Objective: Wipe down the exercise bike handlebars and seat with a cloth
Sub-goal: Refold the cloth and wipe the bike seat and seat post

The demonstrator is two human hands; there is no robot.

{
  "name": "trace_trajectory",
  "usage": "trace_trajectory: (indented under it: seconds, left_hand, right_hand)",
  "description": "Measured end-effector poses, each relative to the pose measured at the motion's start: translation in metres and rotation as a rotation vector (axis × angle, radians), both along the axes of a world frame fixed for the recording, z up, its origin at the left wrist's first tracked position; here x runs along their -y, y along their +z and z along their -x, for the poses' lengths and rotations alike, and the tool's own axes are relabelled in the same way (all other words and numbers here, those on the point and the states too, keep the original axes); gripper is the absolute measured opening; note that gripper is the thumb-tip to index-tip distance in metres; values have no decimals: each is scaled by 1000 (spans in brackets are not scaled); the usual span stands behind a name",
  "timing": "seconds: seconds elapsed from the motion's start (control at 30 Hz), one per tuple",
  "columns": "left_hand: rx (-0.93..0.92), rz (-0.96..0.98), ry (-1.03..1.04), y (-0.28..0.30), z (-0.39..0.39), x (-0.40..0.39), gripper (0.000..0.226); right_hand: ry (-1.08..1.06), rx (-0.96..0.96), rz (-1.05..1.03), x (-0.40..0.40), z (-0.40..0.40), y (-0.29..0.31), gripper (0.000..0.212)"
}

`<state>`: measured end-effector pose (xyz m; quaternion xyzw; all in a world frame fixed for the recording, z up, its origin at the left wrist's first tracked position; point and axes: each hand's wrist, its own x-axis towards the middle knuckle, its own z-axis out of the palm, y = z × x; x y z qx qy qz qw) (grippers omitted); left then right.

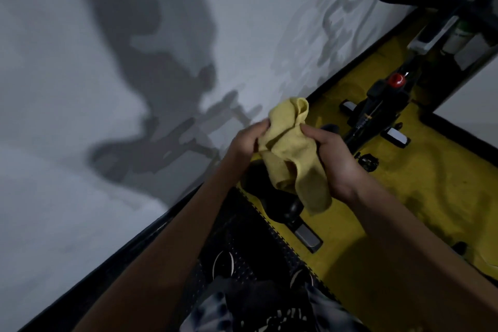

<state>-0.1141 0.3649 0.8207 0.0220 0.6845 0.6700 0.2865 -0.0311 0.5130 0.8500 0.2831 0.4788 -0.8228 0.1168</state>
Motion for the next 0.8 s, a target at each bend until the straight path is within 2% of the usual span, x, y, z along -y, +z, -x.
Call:
trace_trajectory:
  seconds: [0.07, 0.1, 0.17, 0.27, 0.3, 0.33, 0.4, 0.47, 0.57, 0.67, 0.77, 0.8]
  left_hand:
    - [105, -178, -18, 14, -6, 11, 49]
    - [99, -189, -17, 18, -8, 18, 50]
    - [-3, -110, 31, 19, -13, 37, 47]
    - [-131, 12, 136, 16, -22, 72, 43]
    - [-159, 16, 183, 15, -25, 83, 39]
    - [-187, 23, 233, 15, -29, 94, 35]
    - [-245, 92, 323, 15, -34, 115, 26]
    - [-277, 186, 391, 15, -39, 134, 21]
    - [-267, 271, 489, 13, -43, 164, 27]
    - [-180, 243, 576, 2, -47, 198, 39]
    - [105, 196, 561, -14, -49, 227, 62]
    - [196, 212, 538, -22, -50, 234, 60]
  right_hand:
    - [17, 0, -2, 6, 9, -2, 45]
    - [16, 1, -1, 10, 12, -3, 45]
    - [62, -5, 76, 21, 18, -3, 53]
    - [298, -38, 214, 46, 20, -1, 92]
    - [380, -58, 229, 54, 19, 0, 97]
    - [454, -90, 225, 63, 18, -1, 95]
    - [553, -153, 156, 83, 18, -4, 72]
    - [594, -170, -42, 103, 21, -7, 53]
    - [547, -143, -282, 136, 26, -16, 41]
    - [438, -107, -169, 172, 23, -24, 18]
    - [363, -55, -62, 203, 23, -38, 24]
    - [350, -28, -43, 212, 23, -45, 25]
